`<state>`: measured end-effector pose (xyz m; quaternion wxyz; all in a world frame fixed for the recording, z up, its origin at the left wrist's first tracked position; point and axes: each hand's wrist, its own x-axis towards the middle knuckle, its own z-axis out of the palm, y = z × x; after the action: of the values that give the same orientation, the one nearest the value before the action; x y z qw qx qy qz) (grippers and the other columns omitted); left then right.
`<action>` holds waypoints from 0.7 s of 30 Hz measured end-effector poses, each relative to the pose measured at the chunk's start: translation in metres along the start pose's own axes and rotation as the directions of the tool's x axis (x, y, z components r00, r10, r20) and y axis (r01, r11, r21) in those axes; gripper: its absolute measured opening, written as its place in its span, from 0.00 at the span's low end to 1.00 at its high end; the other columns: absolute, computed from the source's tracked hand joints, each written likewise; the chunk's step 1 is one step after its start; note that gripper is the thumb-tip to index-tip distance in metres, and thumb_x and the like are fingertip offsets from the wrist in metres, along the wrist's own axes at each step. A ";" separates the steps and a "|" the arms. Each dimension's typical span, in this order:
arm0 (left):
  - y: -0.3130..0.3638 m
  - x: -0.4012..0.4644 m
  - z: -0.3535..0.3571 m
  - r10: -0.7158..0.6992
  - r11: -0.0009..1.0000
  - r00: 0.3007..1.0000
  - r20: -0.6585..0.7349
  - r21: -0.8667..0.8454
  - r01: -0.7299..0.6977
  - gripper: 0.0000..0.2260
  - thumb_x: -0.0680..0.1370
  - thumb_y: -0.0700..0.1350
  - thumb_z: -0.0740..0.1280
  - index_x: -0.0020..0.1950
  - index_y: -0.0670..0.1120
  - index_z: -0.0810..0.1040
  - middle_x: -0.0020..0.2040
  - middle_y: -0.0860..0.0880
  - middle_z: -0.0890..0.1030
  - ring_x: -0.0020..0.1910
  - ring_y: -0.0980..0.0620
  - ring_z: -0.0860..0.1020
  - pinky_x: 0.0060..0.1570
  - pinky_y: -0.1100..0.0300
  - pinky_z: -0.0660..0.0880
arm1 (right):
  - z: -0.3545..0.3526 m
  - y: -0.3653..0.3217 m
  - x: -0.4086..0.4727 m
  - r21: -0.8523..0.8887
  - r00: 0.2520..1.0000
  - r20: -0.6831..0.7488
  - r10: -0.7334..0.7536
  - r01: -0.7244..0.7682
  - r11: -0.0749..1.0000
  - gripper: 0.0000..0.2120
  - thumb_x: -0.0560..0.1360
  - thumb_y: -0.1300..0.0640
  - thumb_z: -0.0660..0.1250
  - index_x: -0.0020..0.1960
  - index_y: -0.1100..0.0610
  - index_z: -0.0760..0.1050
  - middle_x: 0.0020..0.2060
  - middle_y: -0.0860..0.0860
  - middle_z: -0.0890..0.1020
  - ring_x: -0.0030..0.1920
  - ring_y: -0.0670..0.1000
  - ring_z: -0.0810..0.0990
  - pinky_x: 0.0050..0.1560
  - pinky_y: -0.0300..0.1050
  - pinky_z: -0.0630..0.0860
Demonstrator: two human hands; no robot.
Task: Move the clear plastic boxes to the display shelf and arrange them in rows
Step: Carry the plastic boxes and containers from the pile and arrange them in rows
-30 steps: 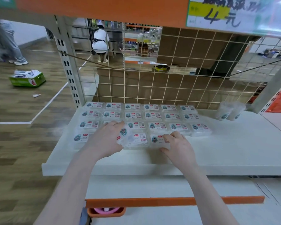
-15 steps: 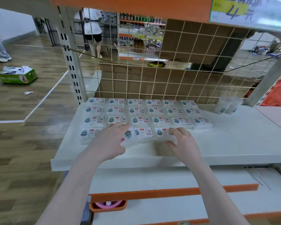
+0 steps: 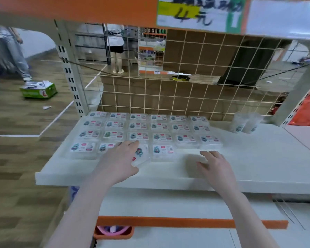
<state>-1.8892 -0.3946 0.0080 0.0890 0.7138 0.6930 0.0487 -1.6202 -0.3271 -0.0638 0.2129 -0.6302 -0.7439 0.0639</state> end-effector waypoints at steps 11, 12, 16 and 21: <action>0.154 0.025 0.040 -0.237 0.970 0.971 -0.002 -0.053 0.237 0.33 0.74 0.54 0.65 0.75 0.47 0.56 0.72 0.49 0.65 0.69 0.49 0.64 0.62 0.57 0.67 | -0.033 0.135 0.032 0.051 0.976 0.032 -0.217 0.216 0.975 0.14 0.70 0.61 0.72 0.55 0.59 0.80 0.50 0.58 0.80 0.51 0.62 0.78 0.50 0.51 0.73; 0.164 0.028 0.043 -0.254 0.966 0.967 0.012 -0.053 0.255 0.34 0.74 0.54 0.65 0.75 0.47 0.57 0.72 0.48 0.65 0.70 0.49 0.64 0.62 0.56 0.67 | -0.034 0.140 0.034 0.058 0.971 0.036 -0.236 0.234 0.971 0.13 0.70 0.62 0.72 0.55 0.59 0.80 0.50 0.58 0.81 0.51 0.62 0.78 0.49 0.51 0.74; 0.195 0.038 0.048 -0.326 0.942 0.944 0.047 -0.071 0.329 0.28 0.73 0.59 0.66 0.68 0.46 0.65 0.60 0.48 0.72 0.59 0.48 0.71 0.49 0.57 0.70 | -0.037 0.156 0.043 0.065 0.946 0.025 -0.322 0.320 0.945 0.12 0.67 0.64 0.74 0.51 0.60 0.81 0.45 0.59 0.81 0.46 0.62 0.79 0.45 0.51 0.76; 0.212 0.060 0.052 -0.383 0.921 0.922 0.058 -0.048 0.386 0.26 0.74 0.60 0.65 0.64 0.43 0.69 0.60 0.45 0.73 0.58 0.46 0.72 0.50 0.56 0.70 | -0.031 0.169 0.055 0.088 0.935 -0.032 -0.353 0.355 0.931 0.12 0.61 0.67 0.77 0.44 0.61 0.82 0.39 0.59 0.80 0.39 0.63 0.79 0.39 0.52 0.77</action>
<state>-1.6695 -0.3430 -0.0049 0.1341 0.5621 0.8154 0.0335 -1.4598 -0.2457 -0.0840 0.2556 -0.4758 -0.8399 0.0539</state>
